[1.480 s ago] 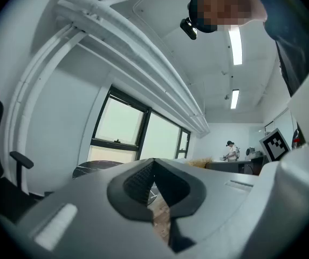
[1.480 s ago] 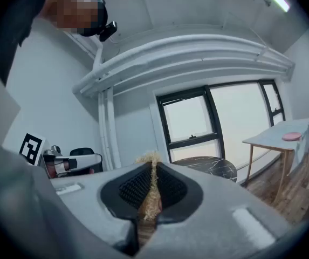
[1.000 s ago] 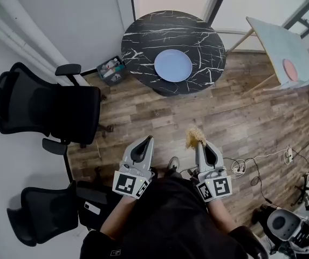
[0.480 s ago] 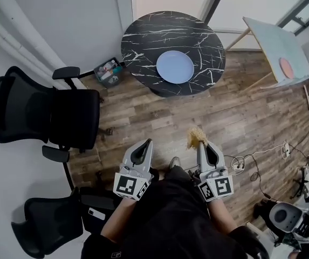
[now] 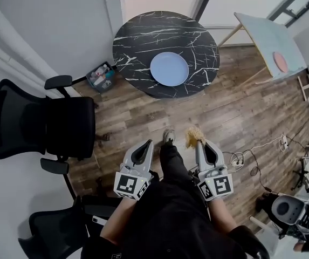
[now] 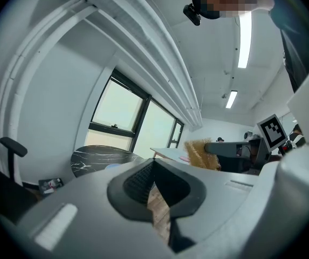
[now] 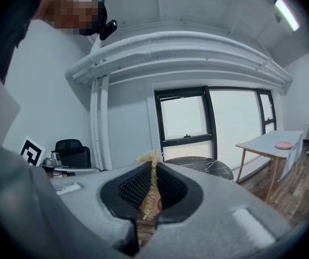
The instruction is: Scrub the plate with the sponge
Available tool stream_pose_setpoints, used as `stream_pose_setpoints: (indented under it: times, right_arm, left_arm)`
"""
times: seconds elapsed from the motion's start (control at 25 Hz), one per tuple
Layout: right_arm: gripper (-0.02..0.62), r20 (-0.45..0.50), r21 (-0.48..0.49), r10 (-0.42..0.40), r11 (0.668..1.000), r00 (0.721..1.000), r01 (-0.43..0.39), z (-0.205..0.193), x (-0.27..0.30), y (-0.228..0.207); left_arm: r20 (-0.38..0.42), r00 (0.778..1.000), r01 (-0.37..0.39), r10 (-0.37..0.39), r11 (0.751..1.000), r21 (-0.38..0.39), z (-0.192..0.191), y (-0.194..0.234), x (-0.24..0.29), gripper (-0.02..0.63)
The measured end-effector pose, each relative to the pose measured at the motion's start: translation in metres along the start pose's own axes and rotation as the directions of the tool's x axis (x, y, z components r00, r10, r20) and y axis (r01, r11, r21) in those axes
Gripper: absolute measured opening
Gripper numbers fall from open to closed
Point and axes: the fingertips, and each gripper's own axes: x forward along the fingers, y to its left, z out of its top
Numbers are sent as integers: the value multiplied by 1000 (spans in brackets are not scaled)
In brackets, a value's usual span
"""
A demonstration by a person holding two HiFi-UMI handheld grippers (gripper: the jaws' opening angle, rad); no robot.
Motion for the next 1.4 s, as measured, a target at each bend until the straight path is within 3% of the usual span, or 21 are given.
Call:
stream_pose_setpoints:
  times: [0.28,0.52,0.8,1.08,1.24,1.4]
  right_arm:
    - [25,1,15,26,1000,1000,-26,5,61,-46]
    - [25,-13,3,68,998,998,-68,19,127,-89]
    - [25,-53,-12,144,989,988,-145,16,189,-135]
    - [25,-51,-32,201,979,978,-203,12,223,-173]
    - [25,-50,-40,207,977,977,-209,10,236,-186]
    - [25,-62,-52,209,976,976,-212,8,252,-187]
  left_arm:
    - [-33,999,-18,19,1000,11,-1,25,67,0]
    - [-75,994,-78,77,997,2,6,59,137,0]
    - [-148,980,-145,132,986,-86,-17,86,215,0]
    - [-240,953,-220,187,969,-116,-46,107,262,2]
    - [-292,941,-222,170,963,-156,-62,112,276,56]
    - [-363,909,-270,203,952,-144,-82,136,285,81]
